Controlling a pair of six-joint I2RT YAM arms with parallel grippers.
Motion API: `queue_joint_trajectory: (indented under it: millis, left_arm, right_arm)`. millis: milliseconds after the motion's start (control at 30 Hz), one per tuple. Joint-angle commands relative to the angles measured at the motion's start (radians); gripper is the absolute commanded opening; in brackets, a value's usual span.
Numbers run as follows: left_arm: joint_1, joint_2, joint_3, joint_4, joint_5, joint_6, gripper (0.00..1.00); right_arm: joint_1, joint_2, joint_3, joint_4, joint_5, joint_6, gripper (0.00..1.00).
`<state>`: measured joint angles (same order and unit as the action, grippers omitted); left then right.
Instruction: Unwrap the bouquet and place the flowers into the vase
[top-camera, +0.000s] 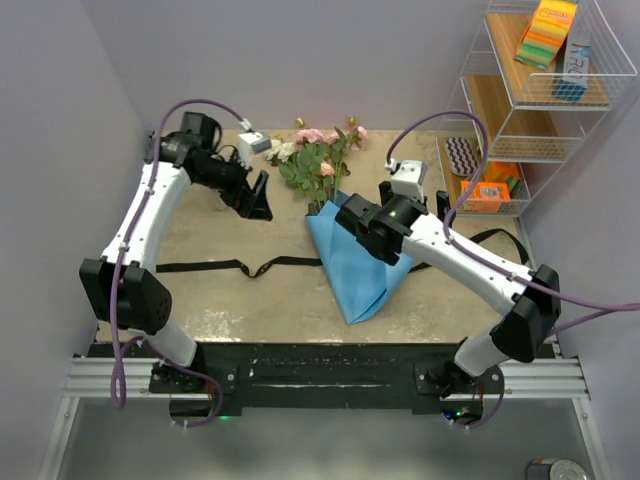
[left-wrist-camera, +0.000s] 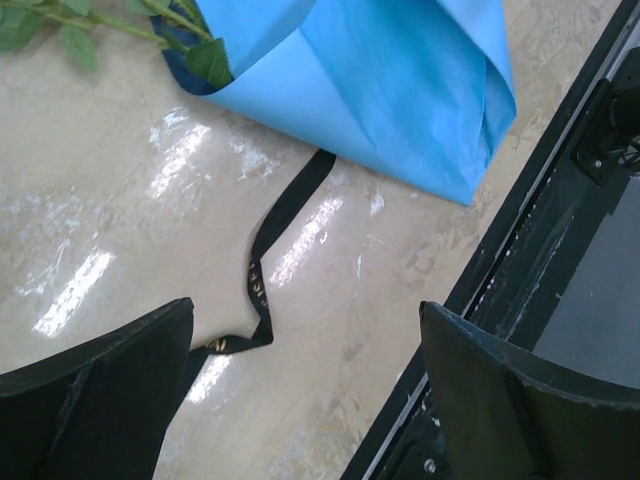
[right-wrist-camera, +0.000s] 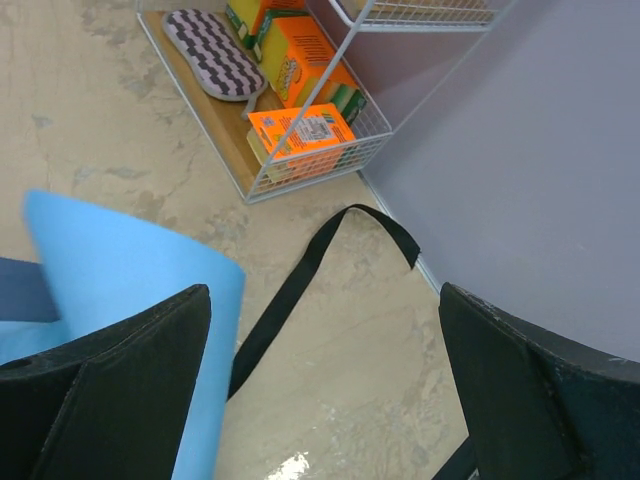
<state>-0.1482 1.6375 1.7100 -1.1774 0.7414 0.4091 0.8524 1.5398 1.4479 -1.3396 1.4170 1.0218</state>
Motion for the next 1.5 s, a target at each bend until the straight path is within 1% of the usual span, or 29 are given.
queue_joint_trajectory:
  millis: [0, 33, 67, 100, 133, 167, 200, 233, 300, 333, 367, 400, 433, 500, 533, 600, 667, 800, 1067, 1200, 1300, 1333, 1400, 1433, 1467]
  left_arm:
    - [-0.206, -0.001, -0.078, 0.148, -0.114, -0.082, 0.99]
    - [-0.273, 0.039, -0.076, 0.157, -0.125, -0.101, 0.99]
    - [-0.304, 0.070, -0.067, 0.160, -0.134, -0.101, 0.99]
    - [-0.335, 0.102, -0.029, 0.154, -0.140, -0.099, 0.99]
    - [-0.391, 0.173, -0.003, 0.145, -0.146, -0.070, 0.99]
    - [-0.415, 0.208, 0.025, 0.136, -0.148, -0.055, 0.99]
    - [-0.433, 0.243, 0.089, 0.121, -0.143, -0.040, 0.99]
    - [-0.468, 0.307, 0.123, 0.110, -0.133, -0.001, 0.99]
    - [-0.494, 0.369, 0.218, 0.095, -0.135, 0.023, 0.99]
    - [-0.514, 0.434, 0.253, 0.090, -0.148, 0.048, 0.99]
    - [-0.518, 0.467, 0.284, 0.090, -0.169, 0.053, 0.99]
    - [-0.519, 0.501, 0.357, 0.079, -0.178, 0.057, 0.99]
    - [-0.519, 0.566, 0.399, 0.073, -0.189, 0.068, 0.99]
    - [-0.519, 0.620, 0.507, 0.064, -0.215, 0.077, 0.99]
    - [-0.518, 0.657, 0.536, 0.067, -0.226, 0.077, 0.99]
    - [-0.518, 0.683, 0.598, 0.088, -0.250, 0.071, 0.99]
    - [-0.518, 0.699, 0.617, 0.105, -0.260, 0.068, 0.99]
    - [-0.518, 0.696, 0.591, 0.168, -0.257, 0.057, 0.99]
    - [-0.511, 0.748, 0.565, 0.176, -0.304, 0.031, 0.99]
    - [-0.485, 0.748, 0.556, 0.216, -0.293, 0.000, 0.99]
    - [-0.473, 0.757, 0.571, 0.196, -0.277, 0.007, 0.99]
    - [-0.467, 0.760, 0.574, 0.190, -0.274, 0.008, 0.96]
    - [-0.453, 0.766, 0.589, 0.155, -0.241, 0.019, 0.84]
    - [-0.449, 0.766, 0.596, 0.142, -0.228, 0.028, 0.70]
    - [-0.444, 0.765, 0.593, 0.134, -0.208, 0.031, 0.63]
  right_arm:
    - [0.014, -0.098, 0.042, 0.160, -0.044, -0.214, 0.99]
    - [0.014, -0.125, 0.025, 0.207, -0.097, -0.254, 0.99]
    - [0.014, -0.150, 0.014, 0.289, -0.124, -0.285, 0.99]
    - [0.014, -0.205, 0.003, 0.336, -0.153, -0.363, 0.99]
    - [0.014, -0.234, -0.018, 0.382, -0.227, -0.402, 0.99]
    - [0.013, -0.265, -0.030, 0.428, -0.262, -0.437, 0.99]
    - [0.013, -0.341, -0.043, 0.518, -0.298, -0.504, 0.99]
    - [0.014, -0.377, -0.073, 0.570, -0.375, -0.541, 0.99]
    - [0.014, -0.453, -0.101, 0.669, -0.439, -0.621, 0.99]
    - [0.014, -0.505, -0.112, 0.687, -0.470, -0.634, 0.99]
    - [0.013, -0.521, -0.110, 0.698, -0.489, -0.643, 0.99]
    - [0.013, -0.530, -0.107, 0.695, -0.507, -0.650, 0.98]
    - [0.013, -0.538, -0.101, 0.694, -0.513, -0.655, 0.98]
    - [0.014, -0.540, -0.096, 0.677, -0.538, -0.655, 0.98]
    - [0.014, -0.541, -0.101, 0.674, -0.547, -0.657, 0.97]
    - [0.014, -0.552, -0.113, 0.677, -0.570, -0.657, 0.97]
    - [0.013, -0.572, -0.141, 0.686, -0.587, -0.655, 0.97]
    - [0.014, -0.592, -0.179, 0.708, -0.613, -0.654, 0.97]
    - [0.014, -0.613, -0.193, 0.715, -0.641, -0.660, 0.97]
    - [0.014, -0.638, -0.193, 0.724, -0.665, -0.661, 0.96]
    - [0.014, -0.653, -0.196, 0.727, -0.670, -0.660, 0.96]
    - [0.014, -0.656, -0.198, 0.726, -0.671, -0.660, 0.96]
    - [0.014, -0.653, -0.196, 0.711, -0.679, -0.655, 0.96]
    - [0.014, -0.647, -0.199, 0.703, -0.670, -0.652, 0.96]
    - [0.011, -0.633, -0.201, 0.680, -0.655, -0.646, 0.96]
